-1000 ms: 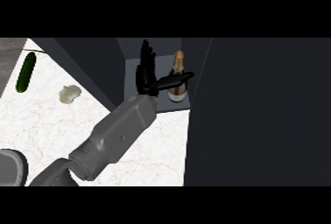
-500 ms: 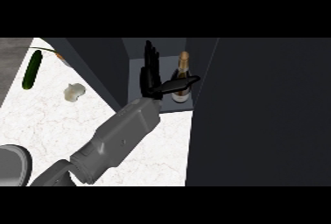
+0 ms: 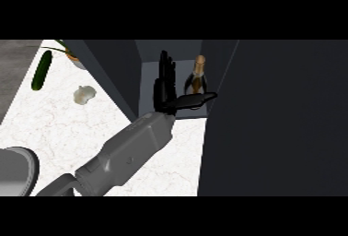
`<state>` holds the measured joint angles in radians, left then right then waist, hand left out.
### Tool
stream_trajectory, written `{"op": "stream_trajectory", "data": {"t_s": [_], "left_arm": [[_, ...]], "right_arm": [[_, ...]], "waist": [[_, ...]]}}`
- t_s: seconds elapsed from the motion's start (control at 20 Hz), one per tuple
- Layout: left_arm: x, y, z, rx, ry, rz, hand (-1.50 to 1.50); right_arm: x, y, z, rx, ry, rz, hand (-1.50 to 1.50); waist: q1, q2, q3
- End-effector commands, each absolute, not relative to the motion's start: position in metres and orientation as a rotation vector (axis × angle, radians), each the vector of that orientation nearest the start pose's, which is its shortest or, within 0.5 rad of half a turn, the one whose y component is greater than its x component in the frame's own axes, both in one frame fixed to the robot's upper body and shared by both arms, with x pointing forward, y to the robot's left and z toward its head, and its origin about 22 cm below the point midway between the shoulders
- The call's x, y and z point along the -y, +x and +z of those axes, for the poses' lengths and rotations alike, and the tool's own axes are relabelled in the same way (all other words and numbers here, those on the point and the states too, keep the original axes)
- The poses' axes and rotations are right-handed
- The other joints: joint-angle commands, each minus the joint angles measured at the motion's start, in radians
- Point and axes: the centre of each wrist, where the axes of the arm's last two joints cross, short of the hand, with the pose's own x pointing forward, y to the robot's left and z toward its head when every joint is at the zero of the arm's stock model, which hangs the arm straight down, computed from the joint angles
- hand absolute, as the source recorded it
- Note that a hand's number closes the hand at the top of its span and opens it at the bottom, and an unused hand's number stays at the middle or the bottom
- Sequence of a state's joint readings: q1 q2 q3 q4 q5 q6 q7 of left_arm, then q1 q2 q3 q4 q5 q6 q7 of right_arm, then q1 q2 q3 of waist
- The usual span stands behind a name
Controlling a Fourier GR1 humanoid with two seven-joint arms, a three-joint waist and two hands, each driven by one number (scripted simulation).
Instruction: Pick up the wine, place it into the cabinet and close the cabinet
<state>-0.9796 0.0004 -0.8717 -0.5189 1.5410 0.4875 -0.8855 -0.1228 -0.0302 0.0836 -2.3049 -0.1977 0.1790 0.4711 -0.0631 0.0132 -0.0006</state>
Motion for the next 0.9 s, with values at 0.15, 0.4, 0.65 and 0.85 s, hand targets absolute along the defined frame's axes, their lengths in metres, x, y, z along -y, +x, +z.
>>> {"op": "stream_trajectory", "data": {"t_s": [0.15,0.4,0.65,0.85], "left_arm": [[-0.033,0.348,-0.014,1.758,-0.234,0.307,-1.50],[-0.027,0.338,-0.015,1.779,-0.216,0.296,-1.50],[-0.028,0.314,-0.020,1.772,-0.263,0.285,-1.50],[-0.027,0.313,-0.022,1.794,-0.281,0.272,-1.50]], "right_arm": [[0.211,0.190,0.187,1.930,0.348,0.278,-1.50],[0.203,0.182,0.184,1.926,0.325,0.293,-1.50],[0.214,0.158,0.191,1.923,0.297,0.270,-1.50],[0.205,0.165,0.183,1.937,0.309,0.267,-1.50]], "waist": [[0.025,-0.005,0.000],[0.035,-0.009,0.000],[0.062,-0.017,0.001],[0.053,-0.013,0.000]]}}
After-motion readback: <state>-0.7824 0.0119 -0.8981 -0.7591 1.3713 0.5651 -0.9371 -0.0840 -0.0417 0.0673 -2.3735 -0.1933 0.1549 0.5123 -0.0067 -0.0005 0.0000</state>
